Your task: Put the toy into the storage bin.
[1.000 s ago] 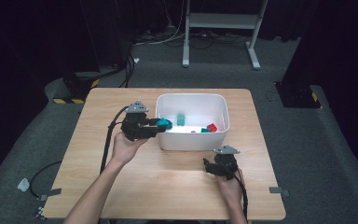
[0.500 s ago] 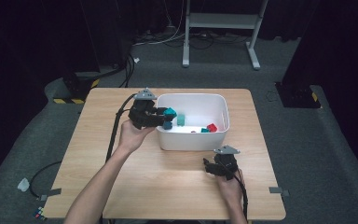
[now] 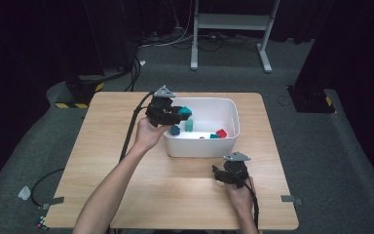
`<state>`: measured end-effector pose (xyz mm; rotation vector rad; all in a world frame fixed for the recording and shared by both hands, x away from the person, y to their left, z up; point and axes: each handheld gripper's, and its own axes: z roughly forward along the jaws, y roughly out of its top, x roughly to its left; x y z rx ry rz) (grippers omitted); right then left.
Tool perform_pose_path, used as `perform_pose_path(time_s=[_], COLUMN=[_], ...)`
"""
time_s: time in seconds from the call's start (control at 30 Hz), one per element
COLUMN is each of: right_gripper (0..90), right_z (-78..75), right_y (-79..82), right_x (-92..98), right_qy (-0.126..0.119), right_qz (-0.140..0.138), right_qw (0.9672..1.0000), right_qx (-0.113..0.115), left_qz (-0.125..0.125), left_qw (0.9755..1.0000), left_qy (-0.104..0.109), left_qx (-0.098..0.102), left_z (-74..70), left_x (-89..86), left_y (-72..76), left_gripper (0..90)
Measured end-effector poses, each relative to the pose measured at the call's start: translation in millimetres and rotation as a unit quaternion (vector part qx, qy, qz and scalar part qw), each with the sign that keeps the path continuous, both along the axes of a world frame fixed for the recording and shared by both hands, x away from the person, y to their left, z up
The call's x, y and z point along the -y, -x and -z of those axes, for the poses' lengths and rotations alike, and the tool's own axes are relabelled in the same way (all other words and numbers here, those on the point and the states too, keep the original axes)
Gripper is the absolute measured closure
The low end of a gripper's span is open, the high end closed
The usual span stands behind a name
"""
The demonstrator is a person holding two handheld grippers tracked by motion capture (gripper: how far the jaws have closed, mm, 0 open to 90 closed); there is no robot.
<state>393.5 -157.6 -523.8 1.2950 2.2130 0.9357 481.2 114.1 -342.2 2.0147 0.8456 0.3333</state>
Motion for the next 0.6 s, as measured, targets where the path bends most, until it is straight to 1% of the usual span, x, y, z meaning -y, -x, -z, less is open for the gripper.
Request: perform_pose_path(time_s=[0.07,0.17,0.3,0.43,0.5,0.6], right_gripper=[30.2,30.2,30.2,30.2,30.2,30.2], right_z=[0.0,0.0,0.0,0.0,0.0,0.0], right_y=[0.1,0.1,0.1,0.2,0.2,0.2], right_x=[0.0,0.0,0.0,0.0,0.0,0.0], right_qy=[0.0,0.0,0.0,0.0,0.0,0.0], right_qz=[0.0,0.0,0.0,0.0,0.0,0.0], right_qw=[1.0,1.0,1.0,1.0,1.0,1.0], right_qx=[0.0,0.0,0.0,0.0,0.0,0.0], left_qz=[0.0,0.001,0.002,-0.004,-0.004,-0.002], left_qw=[1.0,1.0,0.9999,0.9999,0.9998,0.9998], left_qy=[0.001,-0.009,-0.013,-0.013,-0.013,-0.017], left_qx=[-0.002,0.0,-0.002,-0.011,-0.011,-0.014], left_z=[1.3,3.4,7.5,12.4,13.0,13.8], left_x=[4.2,12.9,21.4,26.0,27.4,28.7], left_y=[-2.9,-6.1,-9.5,-12.1,-12.8,-12.3], left_gripper=[58.6,58.5,58.4,58.0,55.2,46.5])
